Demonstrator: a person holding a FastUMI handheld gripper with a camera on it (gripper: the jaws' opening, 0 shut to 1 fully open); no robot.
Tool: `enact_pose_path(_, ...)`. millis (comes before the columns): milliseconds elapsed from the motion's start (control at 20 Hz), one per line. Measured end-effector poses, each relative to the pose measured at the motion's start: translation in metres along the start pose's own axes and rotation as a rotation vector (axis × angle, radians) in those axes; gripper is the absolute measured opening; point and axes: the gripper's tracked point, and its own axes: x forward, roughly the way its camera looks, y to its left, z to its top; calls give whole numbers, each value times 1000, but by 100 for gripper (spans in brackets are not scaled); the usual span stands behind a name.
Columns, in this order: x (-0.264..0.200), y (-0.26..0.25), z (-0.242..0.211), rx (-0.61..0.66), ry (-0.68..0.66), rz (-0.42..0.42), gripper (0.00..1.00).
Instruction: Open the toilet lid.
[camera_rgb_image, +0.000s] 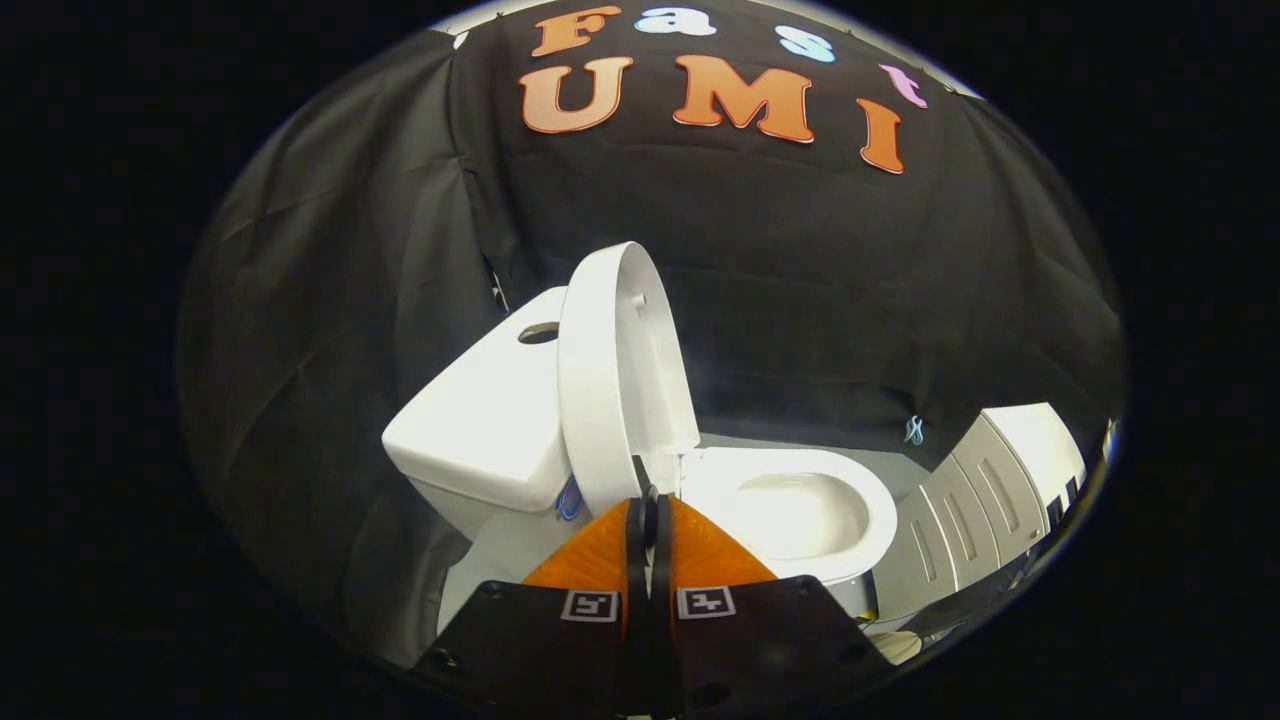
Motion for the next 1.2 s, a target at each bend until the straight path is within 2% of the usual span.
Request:
enact_pose_path(100,-5,1,3,7,-15,32,10)
enact_pose_path(150,-10,-2,11,9,-46,39,17)
enact_pose_path(200,-18,-7,21,5,-80,37,20)
enact_pose_path(250,-25,-11,28,3,-103,50,31)
enact_pose_path(300,-31,-18,30,-1,-115,41,36)
enact_pose_path(350,-38,-29,33,-8,-124,31,52)
enact_pose_path(500,-54,-64,45,-10,-175,0,60)
enact_pose_path(600,-69,-89,59,-9,-226,-17,79)
enact_pose_path(650,-76,-100,65,0,-242,-23,92)
enact_pose_path(700,-83,-112,71,16,-257,-29,97)
enact_pose_path(950,-122,-175,95,75,-337,-91,99)
enact_pose_path(1200,-147,-208,109,95,-381,-113,99)
